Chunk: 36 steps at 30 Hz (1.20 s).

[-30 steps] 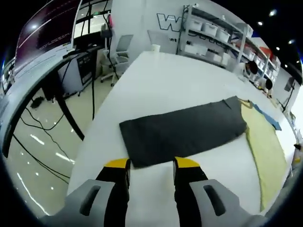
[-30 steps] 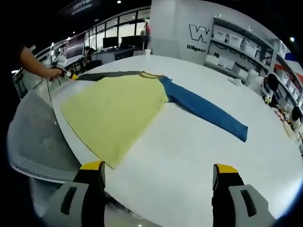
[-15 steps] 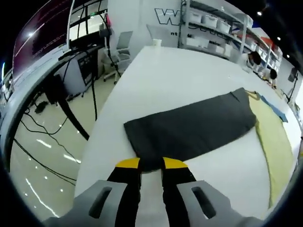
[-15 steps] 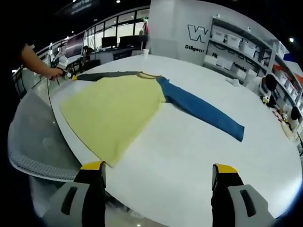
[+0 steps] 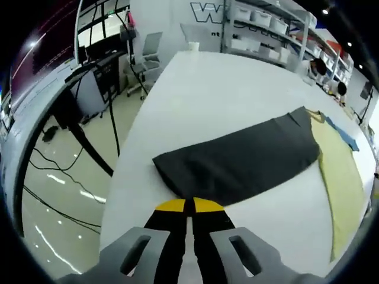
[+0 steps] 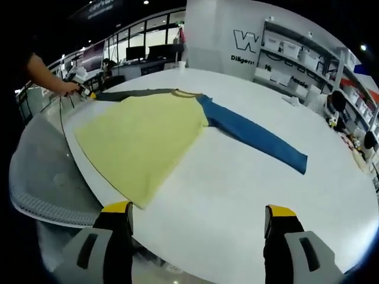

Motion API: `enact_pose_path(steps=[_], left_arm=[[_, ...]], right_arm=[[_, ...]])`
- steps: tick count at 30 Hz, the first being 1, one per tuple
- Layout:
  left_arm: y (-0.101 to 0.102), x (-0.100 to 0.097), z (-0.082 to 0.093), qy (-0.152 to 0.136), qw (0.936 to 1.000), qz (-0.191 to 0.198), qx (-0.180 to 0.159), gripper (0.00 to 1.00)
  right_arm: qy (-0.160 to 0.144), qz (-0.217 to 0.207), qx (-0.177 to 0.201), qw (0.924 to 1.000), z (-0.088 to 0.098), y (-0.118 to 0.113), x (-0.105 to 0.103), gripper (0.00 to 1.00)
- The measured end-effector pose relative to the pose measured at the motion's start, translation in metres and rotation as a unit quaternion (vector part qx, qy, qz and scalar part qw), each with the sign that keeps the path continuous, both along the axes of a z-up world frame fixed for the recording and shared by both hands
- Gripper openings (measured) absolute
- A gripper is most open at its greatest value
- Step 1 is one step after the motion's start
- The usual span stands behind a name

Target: Fold the garment on the visible template until the final outline fits inside the template.

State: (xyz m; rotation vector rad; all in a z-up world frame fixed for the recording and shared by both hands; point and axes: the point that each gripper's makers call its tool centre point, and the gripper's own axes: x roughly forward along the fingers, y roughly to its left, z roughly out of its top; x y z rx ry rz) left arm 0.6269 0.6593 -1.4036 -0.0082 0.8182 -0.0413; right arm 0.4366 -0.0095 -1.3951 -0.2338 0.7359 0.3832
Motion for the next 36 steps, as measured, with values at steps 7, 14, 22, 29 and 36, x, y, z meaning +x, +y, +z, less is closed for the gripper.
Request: enact_pose_path(steps=[7, 14, 22, 29, 36], left_arm=[[-0.021, 0.019, 0.034, -0.046, 0.9978, -0.028, -0.039, 0.01], [-0.048, 0.042, 0.084, -0.115, 0.9891, -0.077, -0.050, 0.01], [-0.085, 0.079, 0.115, -0.161, 0.9723, -0.147, -0.084, 0.01], [-0.122, 0.093, 0.150, -0.198, 0.9584, -0.182, -0.096, 0.01], [-0.165, 0.102, 0.187, -0.230, 0.9367, -0.231, -0.127, 0.02]], right_arm=[[0.001, 0.009, 0.003, 1.0000, -0.004, 0.002, 0.000, 0.91], [-0.012, 0.018, 0.021, 0.9996, 0.000, 0.009, 0.004, 0.94], [-0.012, 0.031, 0.022, 0.9992, -0.002, 0.017, 0.003, 0.95], [-0.013, 0.032, 0.025, 0.9991, -0.004, 0.018, 0.001, 0.95], [-0.011, 0.031, 0.022, 0.9992, -0.007, 0.016, -0.002, 0.95]])
